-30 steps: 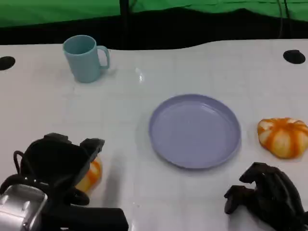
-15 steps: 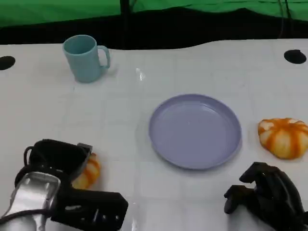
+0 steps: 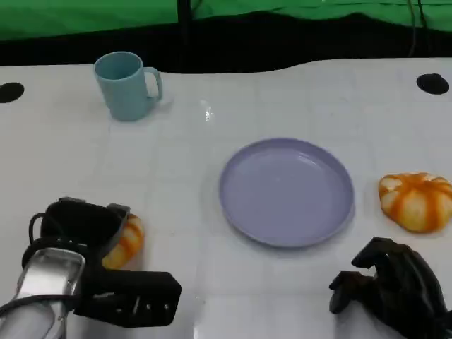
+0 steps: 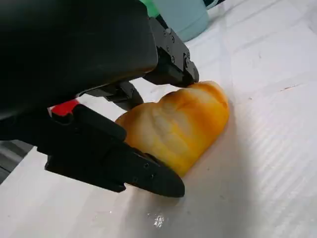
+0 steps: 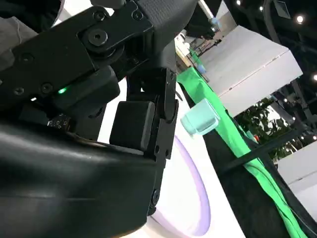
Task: Grasp the bread from the table and place it into the plate.
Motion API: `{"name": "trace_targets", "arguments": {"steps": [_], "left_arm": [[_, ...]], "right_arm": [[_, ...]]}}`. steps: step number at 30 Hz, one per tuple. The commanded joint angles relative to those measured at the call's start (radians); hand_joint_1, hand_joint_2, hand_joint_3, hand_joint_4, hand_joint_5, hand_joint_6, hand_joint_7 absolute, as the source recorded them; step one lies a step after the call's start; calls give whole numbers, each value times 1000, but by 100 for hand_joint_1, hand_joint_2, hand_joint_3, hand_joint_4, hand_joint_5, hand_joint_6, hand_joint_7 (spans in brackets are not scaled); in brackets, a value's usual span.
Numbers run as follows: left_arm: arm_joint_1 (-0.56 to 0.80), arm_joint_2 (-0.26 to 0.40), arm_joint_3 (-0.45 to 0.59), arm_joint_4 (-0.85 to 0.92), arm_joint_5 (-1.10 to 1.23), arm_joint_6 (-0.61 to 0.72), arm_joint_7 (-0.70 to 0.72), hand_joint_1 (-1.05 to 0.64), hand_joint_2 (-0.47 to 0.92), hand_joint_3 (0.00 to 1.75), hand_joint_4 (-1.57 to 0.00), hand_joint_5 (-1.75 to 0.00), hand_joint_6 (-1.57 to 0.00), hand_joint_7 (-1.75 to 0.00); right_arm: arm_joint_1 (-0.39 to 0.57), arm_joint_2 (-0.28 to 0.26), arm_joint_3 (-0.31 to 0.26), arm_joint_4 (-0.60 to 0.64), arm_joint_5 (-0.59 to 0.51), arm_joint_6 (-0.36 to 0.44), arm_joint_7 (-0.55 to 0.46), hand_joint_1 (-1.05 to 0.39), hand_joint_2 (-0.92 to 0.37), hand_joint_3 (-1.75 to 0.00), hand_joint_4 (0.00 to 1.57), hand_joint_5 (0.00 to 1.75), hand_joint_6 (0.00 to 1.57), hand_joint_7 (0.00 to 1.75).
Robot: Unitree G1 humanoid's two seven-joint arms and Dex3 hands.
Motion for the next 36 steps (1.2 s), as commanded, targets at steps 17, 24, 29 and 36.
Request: {"name": "trace_targets", "arguments": {"steps": [17,24,29,36], "left_arm": [[-79,15,-20,322,-225,-201,313,-36,92,32,-67,-175,-106,-10],[-99,9,-19,415,-268,-297,515,-30,70,71,-74,-175,-64,-127],[-102,4,-20,429,-286,-331,598,-28,53,102,-76,-175,-65,-113],[-83,6,13,360,-341,-371,654,-26,49,121,-77,-175,-53,-165]], "right_arm": [[1,-11,-1,2,14,5,11,-101,-74,0,156,70,157,29],[-2,-11,3,7,3,-8,5,-103,-75,-1,156,69,157,30],[-6,-11,3,13,-2,-8,-3,-103,-75,0,156,70,157,30],[-16,-12,-5,24,12,1,8,-102,-74,0,156,70,157,29]]}}
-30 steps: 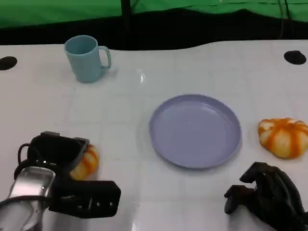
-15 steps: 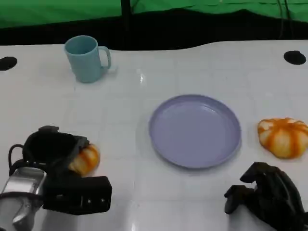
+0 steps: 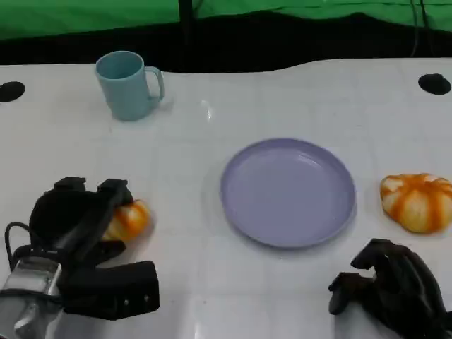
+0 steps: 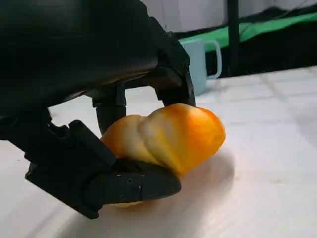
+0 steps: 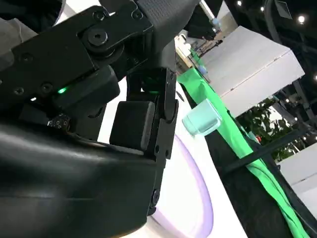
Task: Grasp the bread from the table and place it into the plate.
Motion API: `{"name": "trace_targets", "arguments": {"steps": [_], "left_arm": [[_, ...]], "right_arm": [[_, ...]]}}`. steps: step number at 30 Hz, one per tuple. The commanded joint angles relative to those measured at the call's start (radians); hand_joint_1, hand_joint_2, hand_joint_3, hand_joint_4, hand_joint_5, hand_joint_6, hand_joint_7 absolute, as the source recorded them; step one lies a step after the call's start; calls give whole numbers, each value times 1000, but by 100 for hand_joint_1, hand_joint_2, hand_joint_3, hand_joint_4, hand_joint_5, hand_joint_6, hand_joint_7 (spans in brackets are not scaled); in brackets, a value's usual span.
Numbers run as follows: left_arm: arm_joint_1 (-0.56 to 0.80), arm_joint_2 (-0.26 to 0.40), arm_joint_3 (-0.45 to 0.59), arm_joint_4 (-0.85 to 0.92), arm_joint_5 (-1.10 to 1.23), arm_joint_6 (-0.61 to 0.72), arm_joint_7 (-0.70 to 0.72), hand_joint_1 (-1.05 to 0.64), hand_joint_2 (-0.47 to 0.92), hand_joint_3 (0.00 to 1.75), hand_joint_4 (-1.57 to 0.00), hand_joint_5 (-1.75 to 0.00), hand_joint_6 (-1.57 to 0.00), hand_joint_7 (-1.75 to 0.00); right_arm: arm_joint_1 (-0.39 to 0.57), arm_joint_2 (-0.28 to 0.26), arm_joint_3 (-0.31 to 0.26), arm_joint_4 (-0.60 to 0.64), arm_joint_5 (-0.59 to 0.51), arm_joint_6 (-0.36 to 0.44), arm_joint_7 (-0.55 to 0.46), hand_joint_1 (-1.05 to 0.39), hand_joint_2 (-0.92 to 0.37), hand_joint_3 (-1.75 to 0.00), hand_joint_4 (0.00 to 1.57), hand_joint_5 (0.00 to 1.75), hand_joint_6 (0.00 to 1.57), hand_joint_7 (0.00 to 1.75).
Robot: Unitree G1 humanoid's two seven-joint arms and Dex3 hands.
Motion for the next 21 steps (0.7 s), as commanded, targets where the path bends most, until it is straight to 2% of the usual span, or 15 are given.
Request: {"name": "trace_targets", "arguments": {"steps": [1,5,9,12,14,21], "left_arm": [[29,7,23,-56,-32,-8,9,-26,49,122,-76,-175,-53,-166],[43,11,37,-107,-40,-12,12,-25,44,125,-76,-175,-51,-171],[54,19,47,-145,-38,-34,31,-22,41,127,-78,-175,-59,-159],[53,19,59,-176,-44,-51,39,-23,42,128,-79,-175,-57,-164],[47,15,67,-194,-52,-65,38,-23,42,127,-78,-175,-54,-169],[23,-13,80,-220,-74,-89,7,-26,48,111,-80,-175,-55,-168]], "right_arm": [[-11,-13,-4,2,12,5,2,-101,-74,0,156,70,157,29],[-9,-14,-2,0,5,-3,-2,-103,-75,0,157,70,157,31],[-11,-15,-2,4,5,-4,-2,-104,-75,0,157,71,157,32],[-13,-18,-2,8,2,-4,-1,-104,-75,0,157,71,157,32],[-13,-17,-3,7,4,0,-4,-104,-75,0,157,71,157,31],[-14,-17,-5,10,9,6,-4,-103,-74,0,157,71,157,32]]}}
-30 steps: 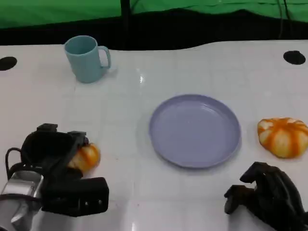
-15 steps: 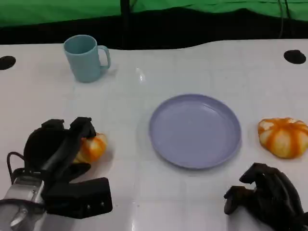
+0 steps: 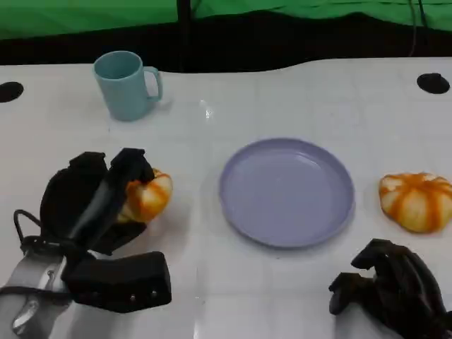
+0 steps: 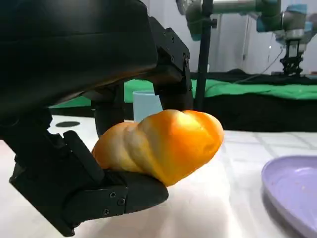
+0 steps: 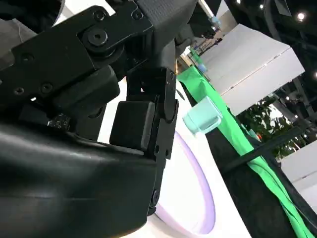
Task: Grasp the bread from the table and place it into the plate.
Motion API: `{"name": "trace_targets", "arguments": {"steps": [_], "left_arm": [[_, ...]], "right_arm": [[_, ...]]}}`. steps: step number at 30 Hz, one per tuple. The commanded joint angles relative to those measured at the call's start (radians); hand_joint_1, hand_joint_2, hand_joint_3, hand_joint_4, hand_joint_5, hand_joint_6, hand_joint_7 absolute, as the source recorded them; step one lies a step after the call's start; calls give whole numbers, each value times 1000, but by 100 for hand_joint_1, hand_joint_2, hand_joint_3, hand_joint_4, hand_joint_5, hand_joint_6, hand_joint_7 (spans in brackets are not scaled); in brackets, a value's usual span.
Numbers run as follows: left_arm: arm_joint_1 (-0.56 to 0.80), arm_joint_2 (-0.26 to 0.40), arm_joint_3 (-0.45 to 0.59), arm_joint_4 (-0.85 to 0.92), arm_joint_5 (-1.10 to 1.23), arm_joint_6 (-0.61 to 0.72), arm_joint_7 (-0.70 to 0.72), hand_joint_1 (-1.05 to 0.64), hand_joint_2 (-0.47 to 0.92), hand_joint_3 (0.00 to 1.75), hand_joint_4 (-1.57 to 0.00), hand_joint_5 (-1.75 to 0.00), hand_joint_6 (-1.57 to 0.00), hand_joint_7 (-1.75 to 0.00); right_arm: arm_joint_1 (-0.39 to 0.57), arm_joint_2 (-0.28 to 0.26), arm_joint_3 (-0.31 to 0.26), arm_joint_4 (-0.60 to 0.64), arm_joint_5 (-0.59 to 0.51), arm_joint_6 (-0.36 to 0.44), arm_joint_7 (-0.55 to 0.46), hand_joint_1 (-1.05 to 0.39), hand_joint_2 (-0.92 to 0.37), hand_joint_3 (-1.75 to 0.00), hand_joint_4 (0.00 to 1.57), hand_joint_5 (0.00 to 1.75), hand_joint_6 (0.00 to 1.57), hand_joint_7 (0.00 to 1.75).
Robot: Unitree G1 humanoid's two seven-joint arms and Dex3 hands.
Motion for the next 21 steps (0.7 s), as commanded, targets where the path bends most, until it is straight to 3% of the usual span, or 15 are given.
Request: {"name": "trace_targets", "arguments": {"steps": [1,6,10,19,21], "left_arm": [[-30,-19,14,-23,-31,-14,-23,-26,50,107,-80,-175,-53,-170],[-49,-41,20,-30,-58,-19,-58,-27,52,103,-79,-175,-52,-172],[-93,-79,22,-17,-110,-69,-89,-23,57,87,-79,-175,-58,-164],[-159,-121,2,49,-109,-139,-82,-25,56,89,-79,-175,-54,-175],[-194,-144,-14,88,-104,-166,-71,-27,52,97,-83,-175,-59,-173]], "right_arm": [[-8,-15,-3,1,4,5,-7,-104,-74,0,157,71,157,32],[-5,-16,-1,-2,1,2,-8,-105,-74,0,157,71,157,32],[-1,-18,-1,-6,2,2,-6,-105,-75,0,157,71,157,32],[4,-17,-1,-8,5,4,-2,-104,-75,0,157,70,157,32],[6,-16,0,-10,4,5,-7,-105,-74,0,157,70,157,33]]}}
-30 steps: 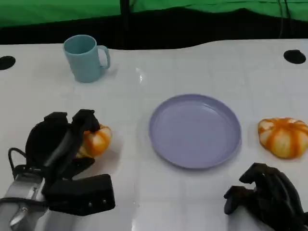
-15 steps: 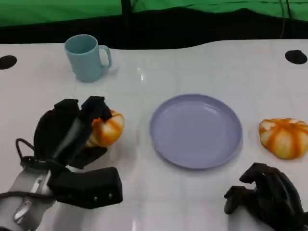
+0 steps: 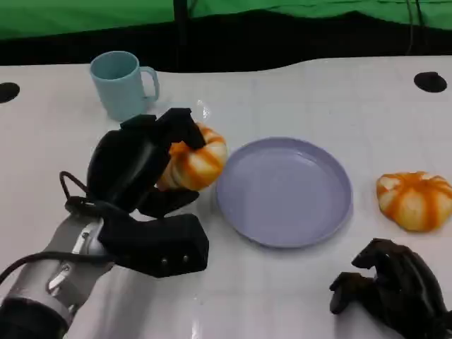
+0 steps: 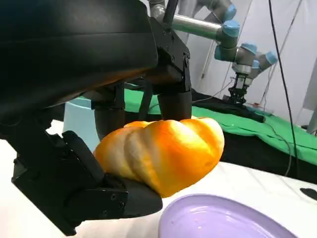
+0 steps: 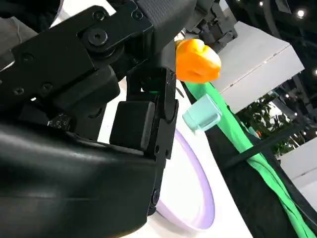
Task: Grasp the bread from the table and place it into the plate.
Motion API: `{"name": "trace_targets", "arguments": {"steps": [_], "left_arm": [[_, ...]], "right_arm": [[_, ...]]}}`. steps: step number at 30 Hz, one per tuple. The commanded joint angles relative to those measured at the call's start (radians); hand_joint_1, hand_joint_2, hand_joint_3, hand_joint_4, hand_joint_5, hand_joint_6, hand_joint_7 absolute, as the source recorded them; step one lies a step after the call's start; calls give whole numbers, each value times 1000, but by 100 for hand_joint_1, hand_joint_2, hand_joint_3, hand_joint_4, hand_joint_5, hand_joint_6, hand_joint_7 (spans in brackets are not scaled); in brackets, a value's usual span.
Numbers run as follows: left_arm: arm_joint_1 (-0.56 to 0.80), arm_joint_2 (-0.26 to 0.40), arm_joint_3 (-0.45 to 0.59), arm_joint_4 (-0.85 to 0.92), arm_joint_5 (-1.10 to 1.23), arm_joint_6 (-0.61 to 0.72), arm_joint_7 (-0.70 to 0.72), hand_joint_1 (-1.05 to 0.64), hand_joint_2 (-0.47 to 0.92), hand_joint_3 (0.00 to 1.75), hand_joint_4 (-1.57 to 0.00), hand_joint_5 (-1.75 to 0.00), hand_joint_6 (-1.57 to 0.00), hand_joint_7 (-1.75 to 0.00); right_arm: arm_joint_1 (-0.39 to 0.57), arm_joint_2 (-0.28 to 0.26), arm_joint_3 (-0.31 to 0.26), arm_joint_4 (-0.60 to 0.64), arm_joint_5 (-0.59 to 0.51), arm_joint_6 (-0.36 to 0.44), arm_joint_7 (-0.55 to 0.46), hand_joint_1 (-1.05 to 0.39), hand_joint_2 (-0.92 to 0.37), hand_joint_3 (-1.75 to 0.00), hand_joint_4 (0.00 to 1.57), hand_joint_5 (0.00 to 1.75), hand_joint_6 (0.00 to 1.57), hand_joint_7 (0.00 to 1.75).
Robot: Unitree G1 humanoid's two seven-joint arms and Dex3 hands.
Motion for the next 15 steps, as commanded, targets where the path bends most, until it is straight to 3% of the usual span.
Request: {"name": "trace_targets", "arguments": {"steps": [1,15], "left_arm": [[-71,-36,-29,83,14,-57,19,-28,50,99,-83,-175,-59,-174],[-218,-145,-97,243,35,-93,8,-29,48,113,-91,-175,-64,-174]], "right_arm": [[6,-12,0,-10,4,5,-4,-105,-74,0,157,70,157,33],[20,-6,8,-25,7,5,2,-103,-74,0,157,69,157,31]]}}
